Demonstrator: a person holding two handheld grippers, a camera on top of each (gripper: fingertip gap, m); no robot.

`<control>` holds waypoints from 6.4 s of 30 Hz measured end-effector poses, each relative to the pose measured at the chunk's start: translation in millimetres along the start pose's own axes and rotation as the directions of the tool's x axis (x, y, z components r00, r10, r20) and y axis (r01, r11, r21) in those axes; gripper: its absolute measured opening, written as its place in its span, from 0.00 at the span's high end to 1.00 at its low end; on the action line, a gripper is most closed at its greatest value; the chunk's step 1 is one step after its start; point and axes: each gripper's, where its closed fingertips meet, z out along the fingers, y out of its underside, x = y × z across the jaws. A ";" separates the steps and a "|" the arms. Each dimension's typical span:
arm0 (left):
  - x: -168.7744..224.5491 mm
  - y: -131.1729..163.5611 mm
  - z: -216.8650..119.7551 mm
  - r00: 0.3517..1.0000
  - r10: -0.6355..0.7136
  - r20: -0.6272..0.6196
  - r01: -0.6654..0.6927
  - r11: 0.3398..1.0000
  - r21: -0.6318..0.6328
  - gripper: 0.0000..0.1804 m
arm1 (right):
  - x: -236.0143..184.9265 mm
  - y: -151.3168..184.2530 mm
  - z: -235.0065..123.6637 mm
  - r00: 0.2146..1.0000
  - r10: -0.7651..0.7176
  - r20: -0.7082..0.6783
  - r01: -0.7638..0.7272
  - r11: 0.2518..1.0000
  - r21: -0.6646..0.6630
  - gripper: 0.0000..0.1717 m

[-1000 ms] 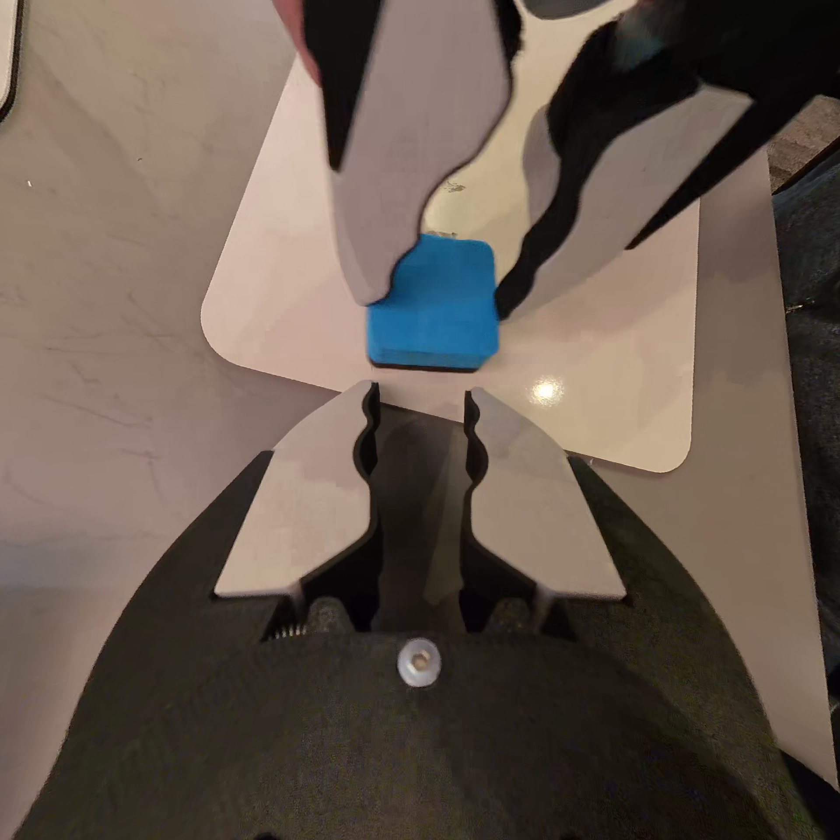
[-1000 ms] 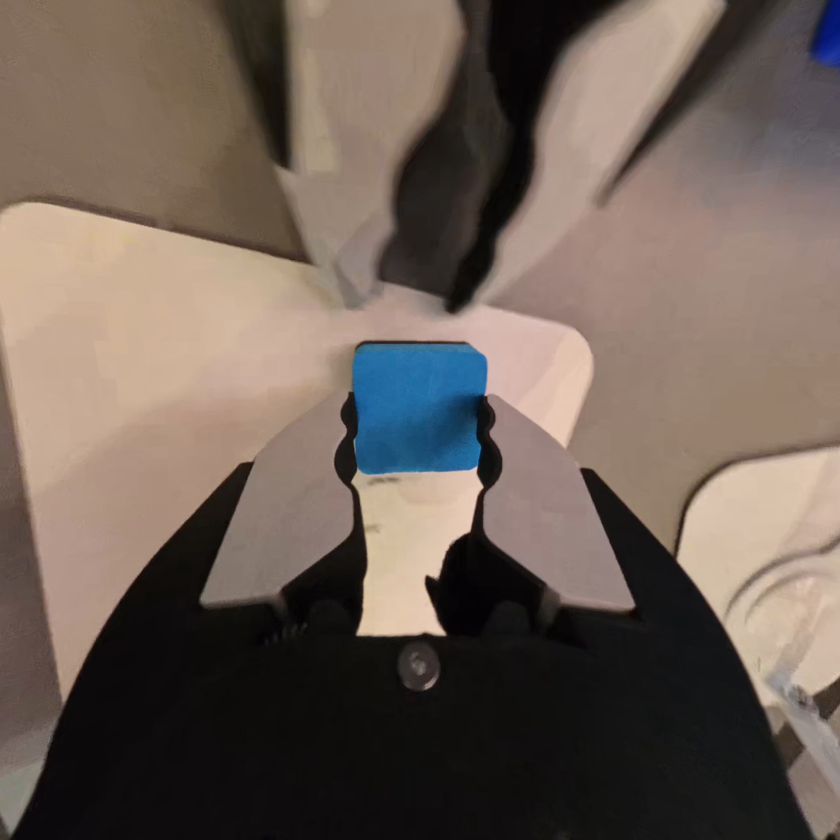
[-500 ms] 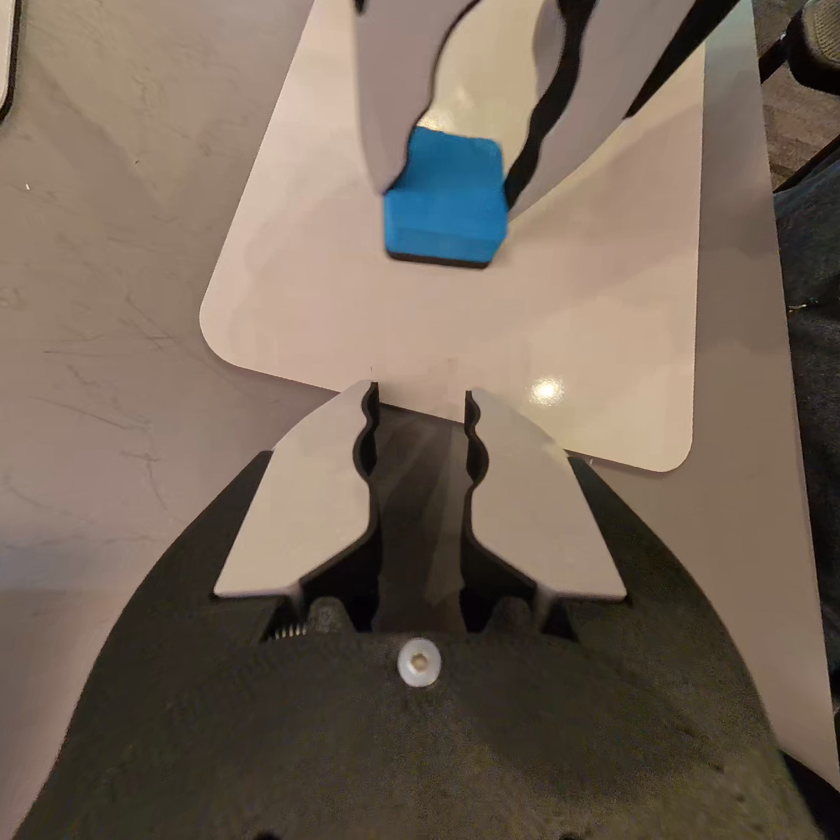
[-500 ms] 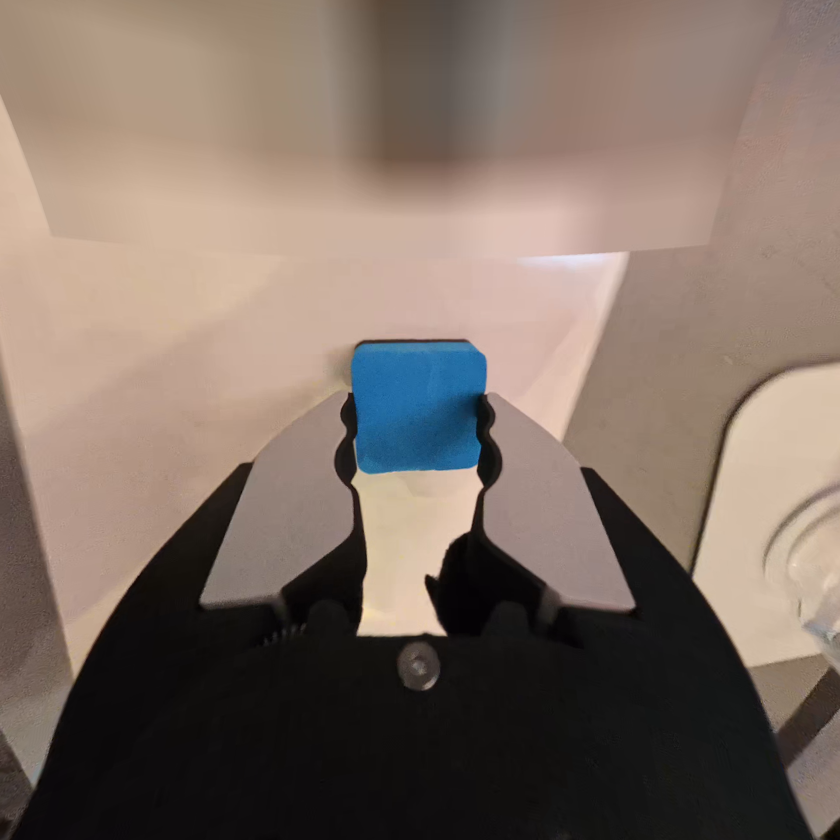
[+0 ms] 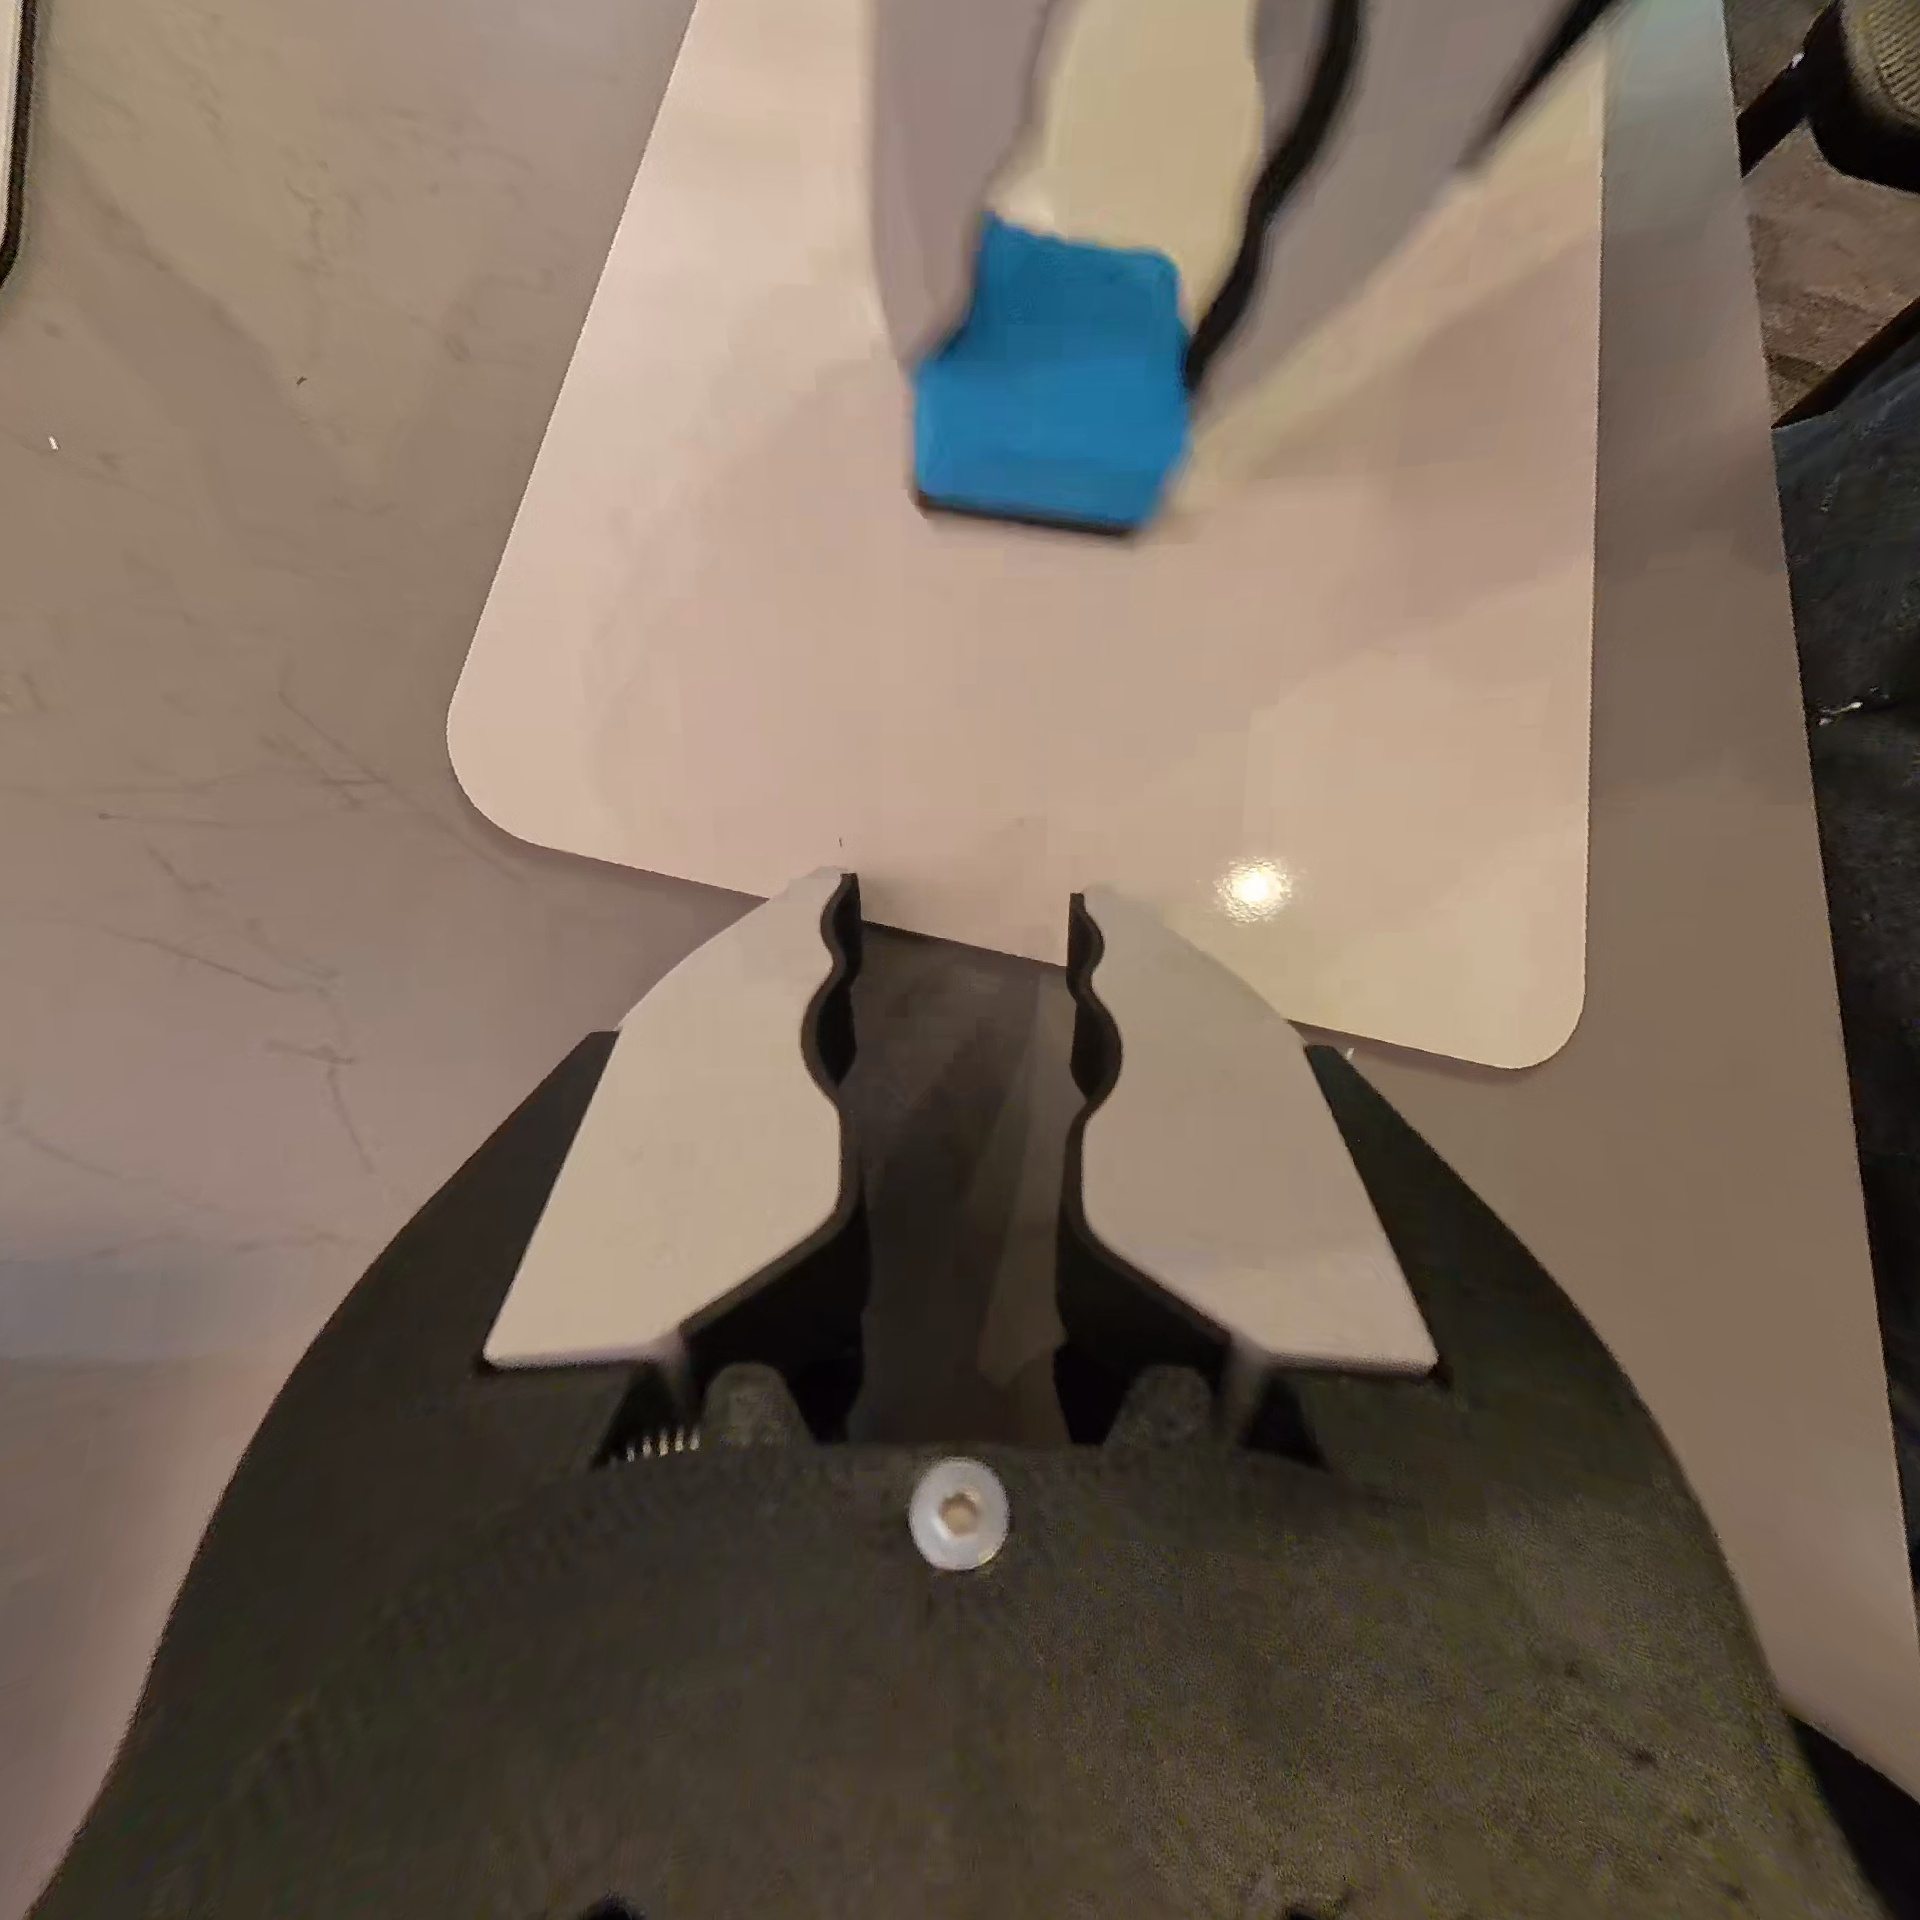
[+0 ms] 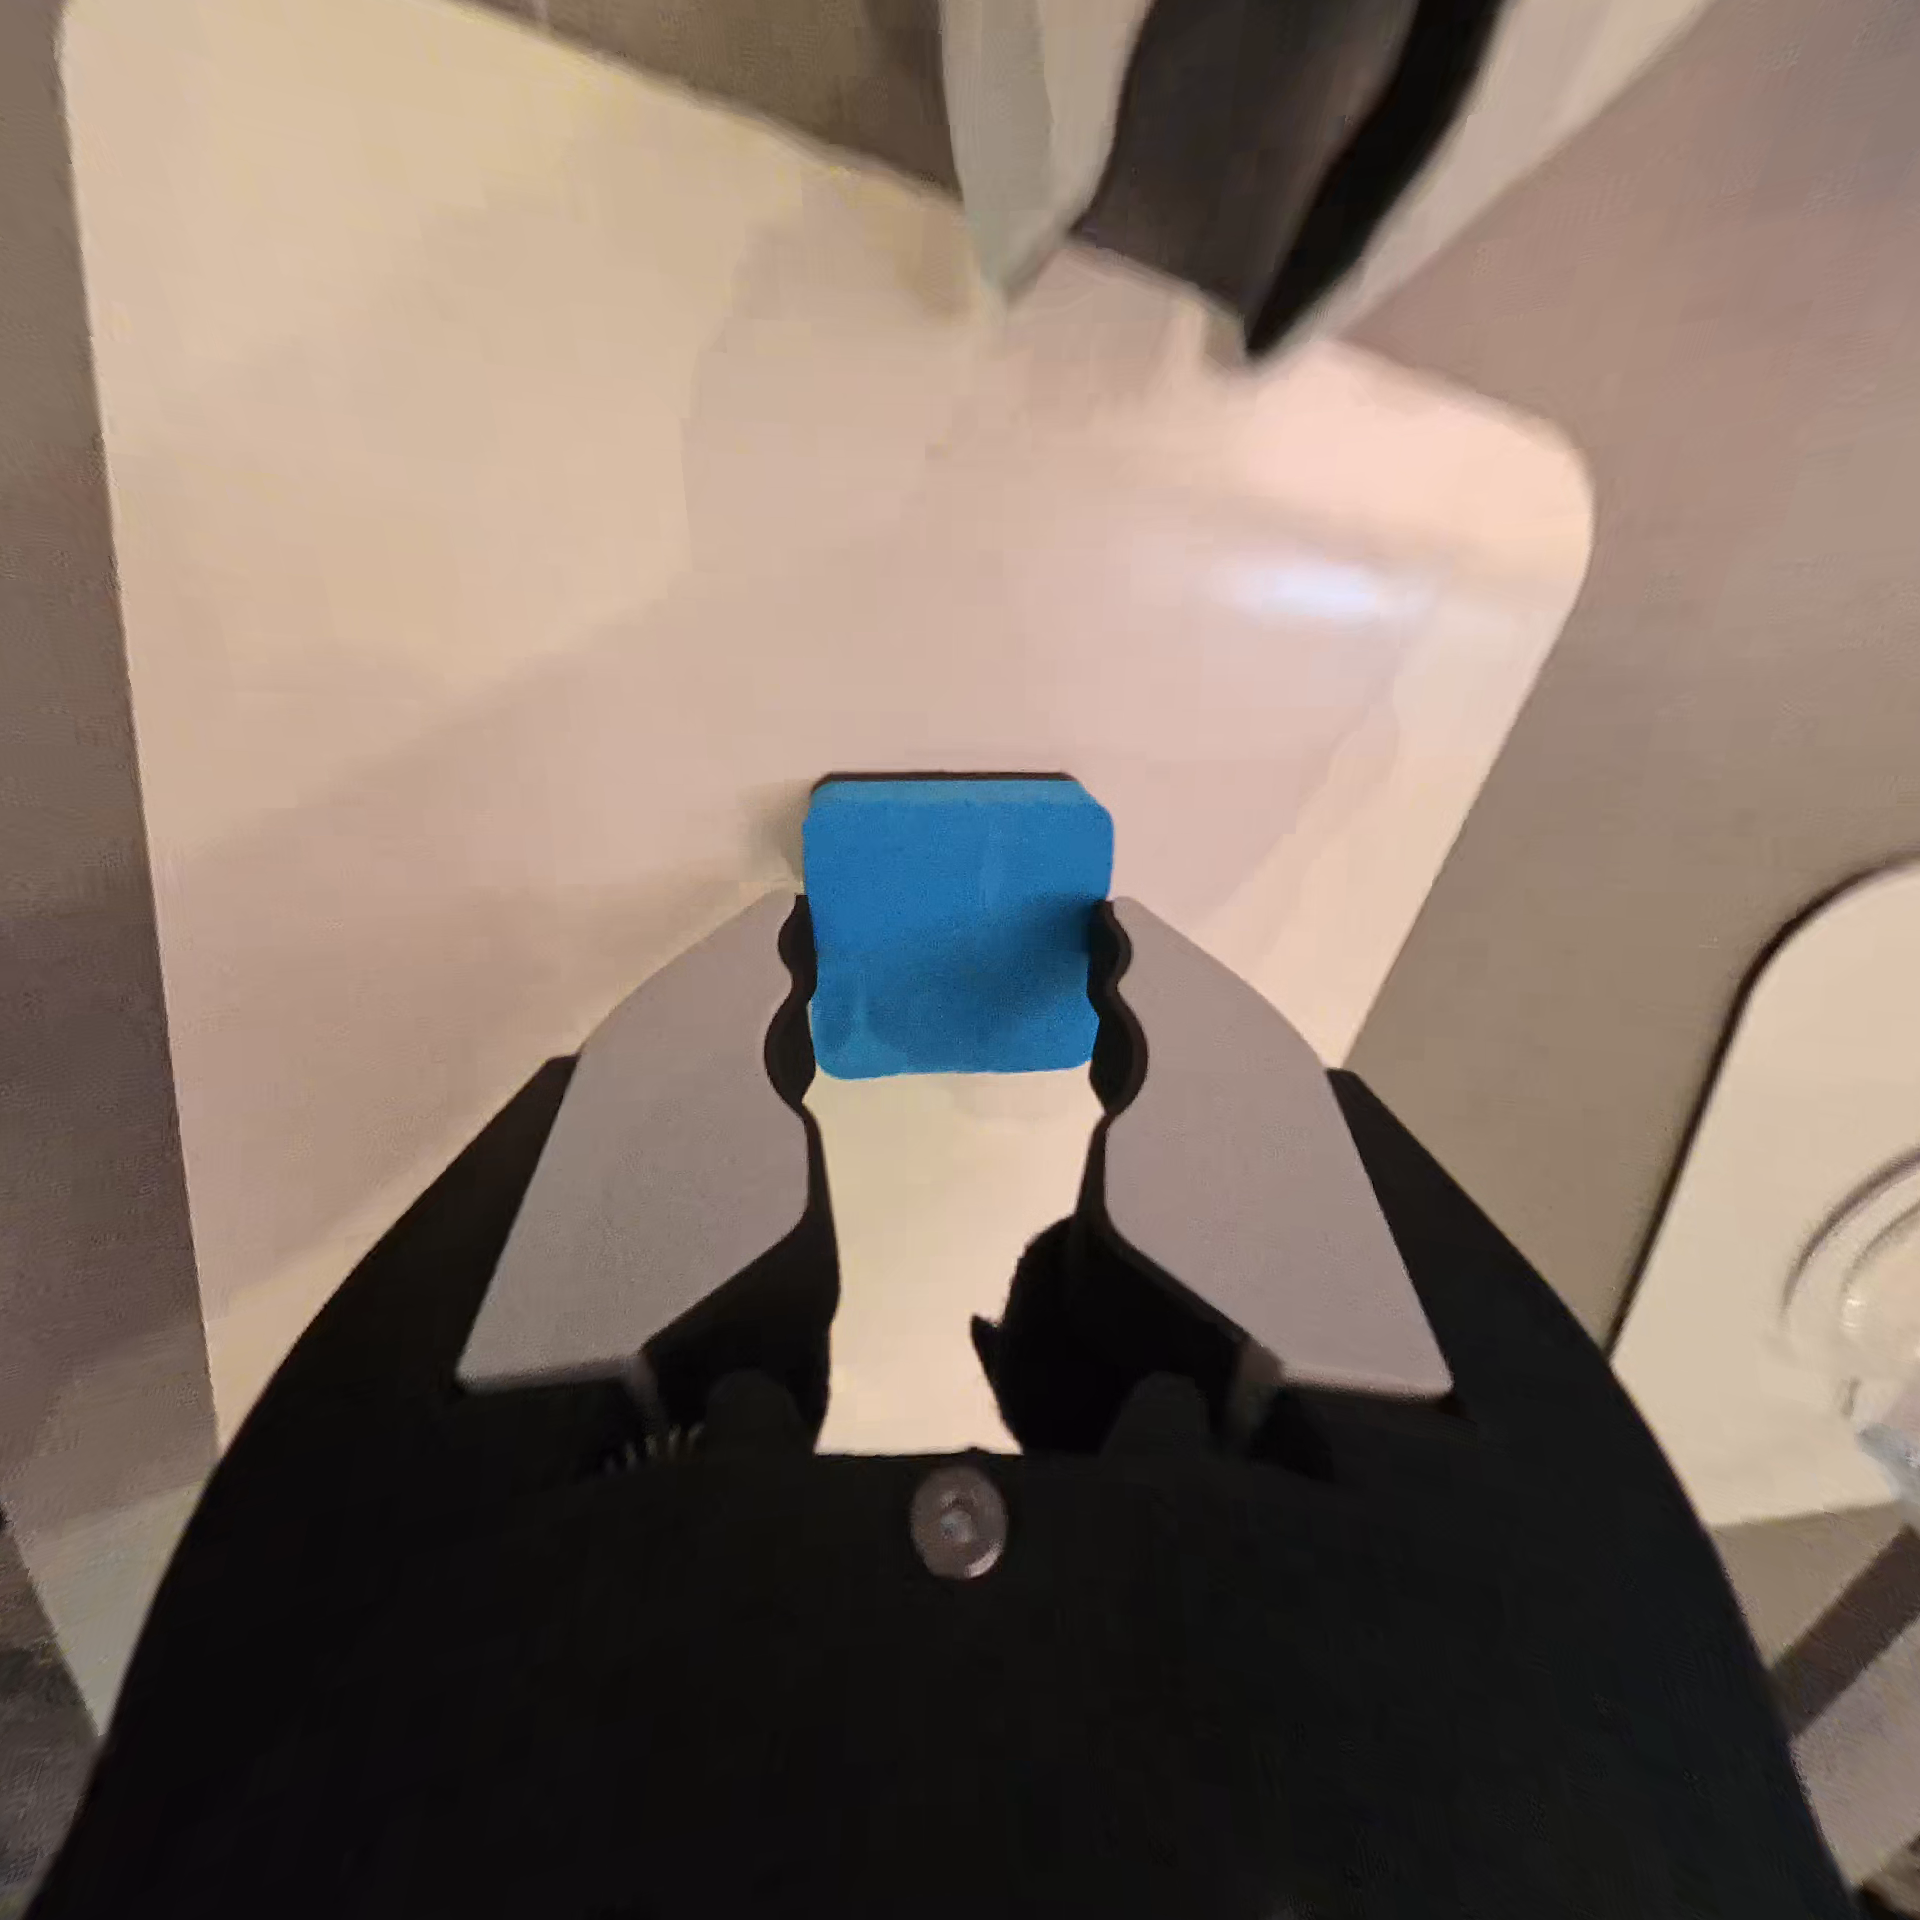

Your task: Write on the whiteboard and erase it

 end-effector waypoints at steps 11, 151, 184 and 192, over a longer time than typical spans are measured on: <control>-0.2 -0.1 0.4 1.000 -0.003 0.001 0.003 1.000 -0.001 0.79 | -40.0 176.0 -37.3 0.911 0.411 -0.021 -0.410 0.901 -0.145 0.70; -51.8 -45.7 9.7 0.991 -0.130 0.000 0.130 0.984 0.120 0.48 | 99.5 191.7 -87.2 0.970 0.240 -0.049 -0.216 0.932 0.290 0.68; -186.6 -159.1 -194.3 0.754 -0.097 0.649 -0.140 0.942 0.303 0.50 | 110.5 199.9 -85.8 0.962 0.246 -0.121 -0.208 0.942 0.263 0.70; -271.4 -45.8 -230.9 0.505 -0.416 0.756 0.164 0.907 0.389 0.55 | 112.7 199.9 -78.6 0.963 0.246 -0.113 -0.210 0.943 0.259 0.70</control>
